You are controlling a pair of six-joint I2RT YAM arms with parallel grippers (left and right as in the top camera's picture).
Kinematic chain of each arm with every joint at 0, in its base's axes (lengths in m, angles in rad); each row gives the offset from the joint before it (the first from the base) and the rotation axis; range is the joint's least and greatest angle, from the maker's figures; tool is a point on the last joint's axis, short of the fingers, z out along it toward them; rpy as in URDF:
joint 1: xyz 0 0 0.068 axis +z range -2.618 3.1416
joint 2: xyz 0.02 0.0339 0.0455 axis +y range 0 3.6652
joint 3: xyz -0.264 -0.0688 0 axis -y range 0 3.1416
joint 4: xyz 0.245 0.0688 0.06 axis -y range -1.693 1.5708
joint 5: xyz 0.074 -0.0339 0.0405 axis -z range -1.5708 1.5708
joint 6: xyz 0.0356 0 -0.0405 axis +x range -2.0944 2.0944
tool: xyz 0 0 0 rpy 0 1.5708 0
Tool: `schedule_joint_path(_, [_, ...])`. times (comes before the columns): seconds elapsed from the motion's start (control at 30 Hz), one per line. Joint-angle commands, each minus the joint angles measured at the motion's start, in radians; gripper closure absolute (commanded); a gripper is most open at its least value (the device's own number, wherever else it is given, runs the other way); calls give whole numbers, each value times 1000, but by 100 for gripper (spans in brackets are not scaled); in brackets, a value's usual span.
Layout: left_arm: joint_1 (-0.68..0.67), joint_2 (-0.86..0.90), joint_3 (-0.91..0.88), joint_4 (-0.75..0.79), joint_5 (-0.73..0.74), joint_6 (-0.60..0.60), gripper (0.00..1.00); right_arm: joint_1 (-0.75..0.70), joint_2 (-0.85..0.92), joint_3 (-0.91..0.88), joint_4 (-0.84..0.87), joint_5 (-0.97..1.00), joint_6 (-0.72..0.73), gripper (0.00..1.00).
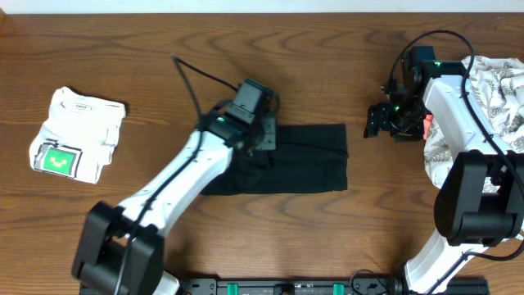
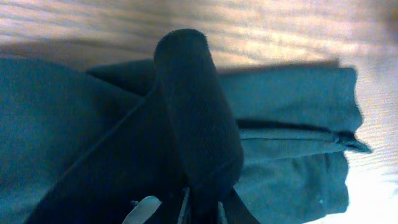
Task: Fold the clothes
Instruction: 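Fold the strip's left end rightward over the middle with the left gripper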
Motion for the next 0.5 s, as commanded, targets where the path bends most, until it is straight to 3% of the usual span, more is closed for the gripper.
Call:
schedule_joint_path(0.0, [-35, 7, 23, 25, -23, -11, 75, -4, -9, 20, -2, 5, -17, 25])
schedule_joint_path(0.1, [-51, 3, 24, 54, 18, -3, 59, -4, -9, 20, -1, 5, -17, 25])
schedule_joint_path(0.27, [-47, -37, 27, 56, 59, 58, 58, -4, -9, 20, -1, 5, -17, 24])
schedule_joint_path(0.47, [21, -172, 27, 44, -111, 80, 58, -4, -9, 20, -1, 5, -17, 24])
